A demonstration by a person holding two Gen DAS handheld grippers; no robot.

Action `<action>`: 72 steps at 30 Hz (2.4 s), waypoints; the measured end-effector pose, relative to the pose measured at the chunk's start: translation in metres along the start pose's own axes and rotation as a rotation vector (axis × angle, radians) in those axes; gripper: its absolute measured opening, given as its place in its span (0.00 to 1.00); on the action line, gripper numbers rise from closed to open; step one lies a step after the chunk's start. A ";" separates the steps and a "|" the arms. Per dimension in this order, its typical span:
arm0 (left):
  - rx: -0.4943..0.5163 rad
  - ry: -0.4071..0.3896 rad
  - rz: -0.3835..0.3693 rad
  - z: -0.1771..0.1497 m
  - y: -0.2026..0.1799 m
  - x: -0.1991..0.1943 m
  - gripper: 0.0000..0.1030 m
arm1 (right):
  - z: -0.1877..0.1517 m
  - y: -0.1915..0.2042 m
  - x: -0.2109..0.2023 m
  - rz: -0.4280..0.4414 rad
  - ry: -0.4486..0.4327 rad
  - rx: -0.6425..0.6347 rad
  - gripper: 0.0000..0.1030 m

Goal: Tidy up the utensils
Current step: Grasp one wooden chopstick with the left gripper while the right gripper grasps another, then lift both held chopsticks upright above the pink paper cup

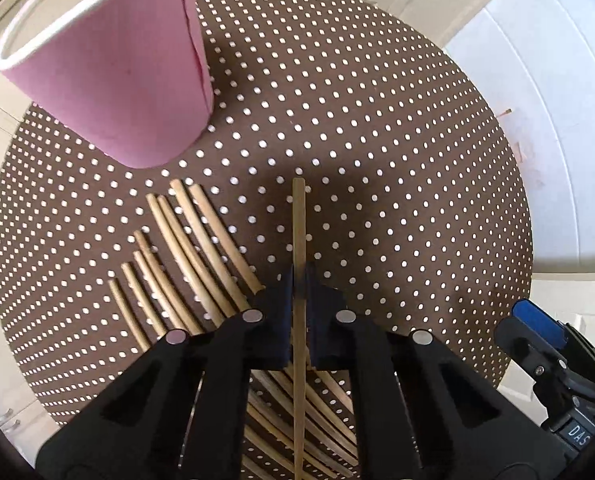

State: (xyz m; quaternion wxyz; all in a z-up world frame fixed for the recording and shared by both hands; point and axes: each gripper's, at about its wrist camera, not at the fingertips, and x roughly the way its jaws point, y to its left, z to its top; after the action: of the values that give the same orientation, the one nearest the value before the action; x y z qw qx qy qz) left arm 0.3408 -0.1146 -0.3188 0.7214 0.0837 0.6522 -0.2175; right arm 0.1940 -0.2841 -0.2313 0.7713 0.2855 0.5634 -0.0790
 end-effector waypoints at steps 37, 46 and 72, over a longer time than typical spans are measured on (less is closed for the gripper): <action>-0.412 -0.142 -0.077 -0.085 0.135 -0.124 0.07 | -0.022 0.137 0.104 -0.063 0.181 -0.446 0.11; -0.428 -0.126 -0.099 -0.082 0.142 -0.110 0.07 | -0.015 0.156 0.119 -0.095 0.181 -0.428 0.05; -0.405 -0.306 -0.038 -0.097 0.102 -0.170 0.07 | 0.013 0.136 -0.011 0.115 -0.090 -0.436 0.05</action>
State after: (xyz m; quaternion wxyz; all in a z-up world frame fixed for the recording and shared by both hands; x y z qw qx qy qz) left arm 0.2872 0.0508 -0.1821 0.8095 -0.1088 0.5672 -0.1057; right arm 0.2615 -0.1808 -0.1707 0.8424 0.1397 0.5149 0.0759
